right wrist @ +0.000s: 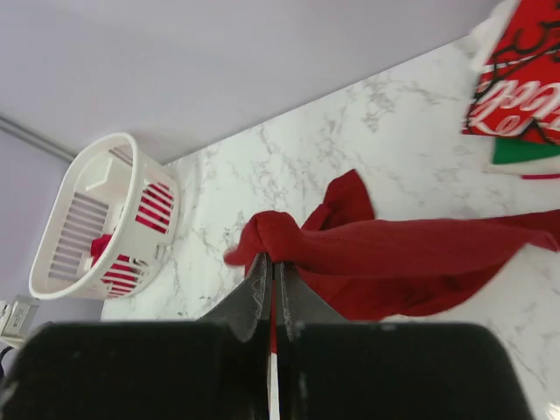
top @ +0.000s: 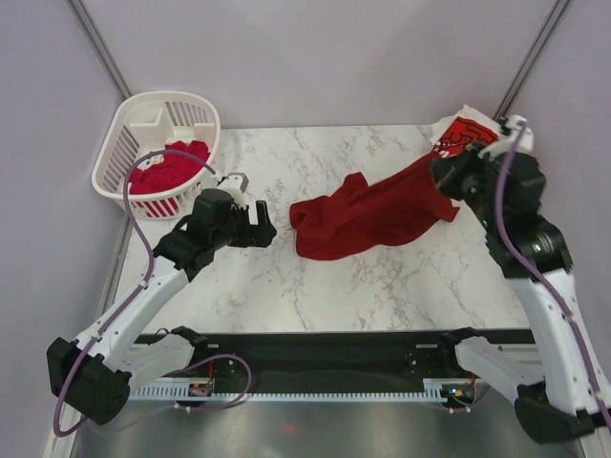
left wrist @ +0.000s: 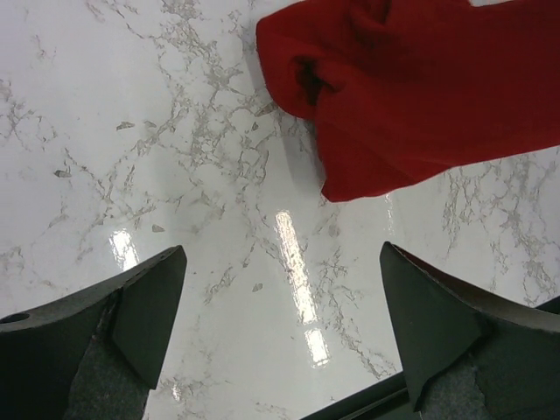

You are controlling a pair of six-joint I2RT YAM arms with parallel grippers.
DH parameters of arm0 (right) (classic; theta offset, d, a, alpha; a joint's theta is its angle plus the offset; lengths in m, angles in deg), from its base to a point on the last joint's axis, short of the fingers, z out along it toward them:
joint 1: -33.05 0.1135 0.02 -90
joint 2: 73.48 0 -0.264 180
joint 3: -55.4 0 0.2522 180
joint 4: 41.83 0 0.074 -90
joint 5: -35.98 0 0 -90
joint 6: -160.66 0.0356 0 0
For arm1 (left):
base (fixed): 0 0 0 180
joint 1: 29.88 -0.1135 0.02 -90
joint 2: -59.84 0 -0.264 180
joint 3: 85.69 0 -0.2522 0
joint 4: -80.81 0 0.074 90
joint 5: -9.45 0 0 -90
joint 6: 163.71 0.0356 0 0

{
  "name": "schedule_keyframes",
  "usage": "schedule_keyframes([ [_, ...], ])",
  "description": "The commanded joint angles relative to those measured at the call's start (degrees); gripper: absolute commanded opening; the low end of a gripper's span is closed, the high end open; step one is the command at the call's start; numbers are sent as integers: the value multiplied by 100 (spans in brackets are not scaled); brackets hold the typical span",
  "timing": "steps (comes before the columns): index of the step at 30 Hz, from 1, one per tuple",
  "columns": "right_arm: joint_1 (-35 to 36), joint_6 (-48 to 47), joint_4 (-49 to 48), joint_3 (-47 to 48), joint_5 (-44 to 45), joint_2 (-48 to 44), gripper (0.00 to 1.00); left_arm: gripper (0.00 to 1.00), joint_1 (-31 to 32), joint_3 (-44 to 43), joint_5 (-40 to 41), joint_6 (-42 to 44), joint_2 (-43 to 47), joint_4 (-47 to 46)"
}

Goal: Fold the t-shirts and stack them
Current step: Flatten the tshirt out

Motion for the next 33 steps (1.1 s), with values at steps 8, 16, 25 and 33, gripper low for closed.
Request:
schedule_keyframes([
  [8, -83, 1637, 1775, -3227, 1551, -2233, 0, 100, -2, -184, 95, -191, -262, -17],
  [16, -74, 2000, 1161, -4748, 998, -2517, 0, 98, 50, -876, 95, -526, -1624, -613],
  [25, -74, 1815, 79, -5514, 179, -2025, 0, 94, 314, -3486, -211, -122, -4611, -808],
  [33, -74, 1516, -352, -5646, 293, -1981, 0, 100, 507, -6972, -1213, 274, -7266, -580],
])
